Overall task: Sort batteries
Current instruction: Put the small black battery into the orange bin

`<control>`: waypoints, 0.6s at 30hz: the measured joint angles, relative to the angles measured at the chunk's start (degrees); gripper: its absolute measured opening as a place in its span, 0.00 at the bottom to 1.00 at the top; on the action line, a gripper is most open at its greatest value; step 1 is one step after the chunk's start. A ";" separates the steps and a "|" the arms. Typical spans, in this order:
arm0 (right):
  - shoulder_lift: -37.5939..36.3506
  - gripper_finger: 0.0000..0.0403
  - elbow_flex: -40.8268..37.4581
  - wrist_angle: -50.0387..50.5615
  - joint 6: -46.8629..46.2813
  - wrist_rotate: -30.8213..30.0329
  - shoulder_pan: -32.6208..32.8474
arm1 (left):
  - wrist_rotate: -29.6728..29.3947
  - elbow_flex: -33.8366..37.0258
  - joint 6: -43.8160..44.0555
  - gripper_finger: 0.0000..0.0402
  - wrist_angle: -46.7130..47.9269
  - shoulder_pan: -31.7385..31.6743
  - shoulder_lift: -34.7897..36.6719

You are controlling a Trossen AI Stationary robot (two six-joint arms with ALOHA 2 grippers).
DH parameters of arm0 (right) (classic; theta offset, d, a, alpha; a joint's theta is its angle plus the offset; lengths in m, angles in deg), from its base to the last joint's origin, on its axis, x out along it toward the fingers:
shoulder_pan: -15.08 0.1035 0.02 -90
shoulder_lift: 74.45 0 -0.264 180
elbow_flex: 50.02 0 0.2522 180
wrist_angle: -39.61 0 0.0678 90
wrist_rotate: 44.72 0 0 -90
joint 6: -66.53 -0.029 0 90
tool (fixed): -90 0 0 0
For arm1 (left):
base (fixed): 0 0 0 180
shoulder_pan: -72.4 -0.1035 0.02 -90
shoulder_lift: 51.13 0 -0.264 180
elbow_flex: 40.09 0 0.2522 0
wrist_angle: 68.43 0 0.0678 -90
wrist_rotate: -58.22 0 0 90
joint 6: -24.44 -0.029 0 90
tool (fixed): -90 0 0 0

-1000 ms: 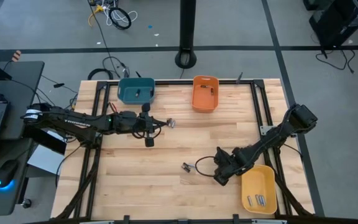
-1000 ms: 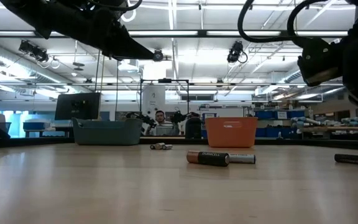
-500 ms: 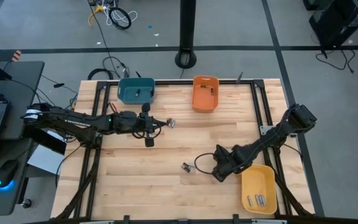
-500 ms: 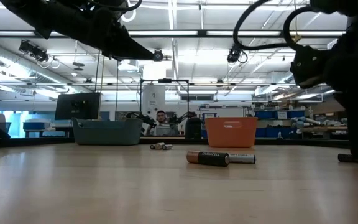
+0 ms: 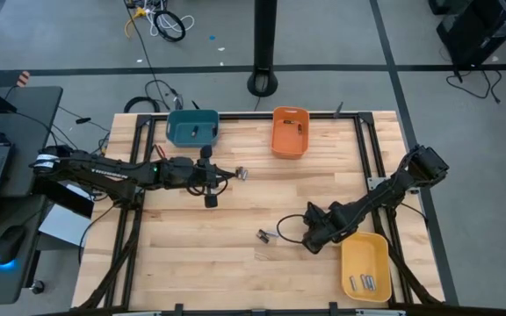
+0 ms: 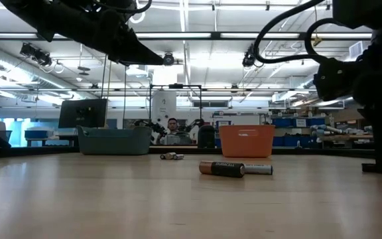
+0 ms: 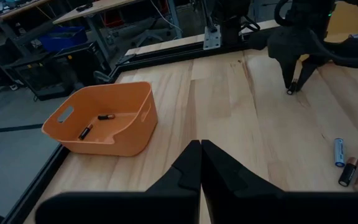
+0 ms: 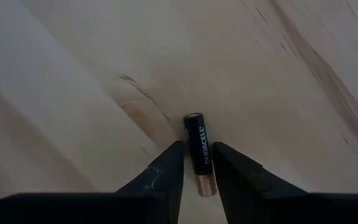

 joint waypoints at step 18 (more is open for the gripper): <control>0.17 0.11 0.15 -0.06 16.90 6.78 -5.60 | 0.04 0.00 0.03 0.04 0.07 0.00 0.00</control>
